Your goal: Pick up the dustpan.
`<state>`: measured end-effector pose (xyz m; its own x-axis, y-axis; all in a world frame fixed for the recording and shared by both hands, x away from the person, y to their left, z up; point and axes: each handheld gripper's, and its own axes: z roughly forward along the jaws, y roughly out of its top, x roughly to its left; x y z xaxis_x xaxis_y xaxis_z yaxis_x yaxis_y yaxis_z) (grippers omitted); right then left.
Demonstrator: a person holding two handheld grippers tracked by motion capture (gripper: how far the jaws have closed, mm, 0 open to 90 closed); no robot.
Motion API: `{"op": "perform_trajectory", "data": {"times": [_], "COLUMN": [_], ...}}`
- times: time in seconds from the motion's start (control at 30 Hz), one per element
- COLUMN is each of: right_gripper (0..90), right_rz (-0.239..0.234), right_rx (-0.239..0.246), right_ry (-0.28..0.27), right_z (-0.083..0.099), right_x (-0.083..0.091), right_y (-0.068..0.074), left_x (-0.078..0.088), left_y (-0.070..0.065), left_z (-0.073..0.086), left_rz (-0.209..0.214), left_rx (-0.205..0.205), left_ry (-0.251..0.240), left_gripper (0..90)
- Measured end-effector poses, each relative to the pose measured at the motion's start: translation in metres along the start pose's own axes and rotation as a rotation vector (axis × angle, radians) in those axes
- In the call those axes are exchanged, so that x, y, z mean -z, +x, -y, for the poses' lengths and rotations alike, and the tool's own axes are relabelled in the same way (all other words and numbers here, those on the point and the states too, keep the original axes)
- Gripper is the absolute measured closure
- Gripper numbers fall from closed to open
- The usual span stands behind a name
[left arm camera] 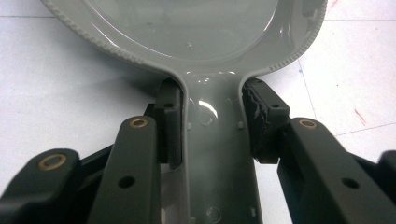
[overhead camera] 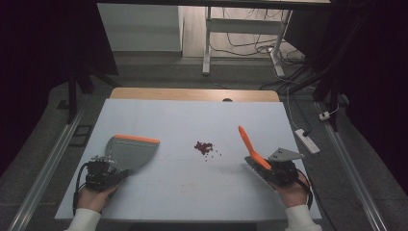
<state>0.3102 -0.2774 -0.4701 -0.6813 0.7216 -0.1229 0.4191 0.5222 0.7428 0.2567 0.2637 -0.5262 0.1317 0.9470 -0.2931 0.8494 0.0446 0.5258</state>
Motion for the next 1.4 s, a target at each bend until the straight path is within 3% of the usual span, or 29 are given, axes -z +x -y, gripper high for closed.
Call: {"op": "perform_trajectory", "data": {"times": [0.23, 0.4, 0.6, 0.77, 0.97, 1.17, 1.4], "right_gripper": [70.0, 70.0, 70.0, 70.0, 70.0, 70.0, 70.0], "right_rz": [0.002, 0.004, 0.005, 0.006, 0.009, 0.013, 0.015], "right_rx": [0.002, 0.001, -0.001, 0.006, 0.007, 0.006, 0.004], "right_ry": [0.001, -0.004, -0.009, -0.016, -0.019, -0.022, -0.028], "right_z": [-0.001, -0.001, -0.002, -0.003, -0.003, -0.003, -0.005], "right_x": [0.000, 0.000, 0.002, 0.002, 0.003, 0.003, 0.004], "right_y": [0.001, 0.001, 0.002, 0.002, 0.002, 0.002, 0.001], "left_x": [0.001, 0.004, 0.005, 0.007, 0.008, 0.012, 0.011], "left_y": [0.003, 0.006, 0.010, 0.012, 0.012, 0.013, 0.012], "left_z": [0.000, -0.001, -0.001, -0.001, -0.001, -0.002, -0.003], "left_rz": [0.035, 0.065, 0.077, 0.114, 0.118, 0.143, 0.155], "left_rx": [-0.008, -0.024, -0.036, -0.079, -0.094, -0.152, -0.195], "left_ry": [-0.012, -0.053, -0.066, -0.091, -0.095, -0.129, -0.132], "left_gripper": [62.4, 62.4, 62.4, 62.4, 62.4, 62.4, 62.4]}}
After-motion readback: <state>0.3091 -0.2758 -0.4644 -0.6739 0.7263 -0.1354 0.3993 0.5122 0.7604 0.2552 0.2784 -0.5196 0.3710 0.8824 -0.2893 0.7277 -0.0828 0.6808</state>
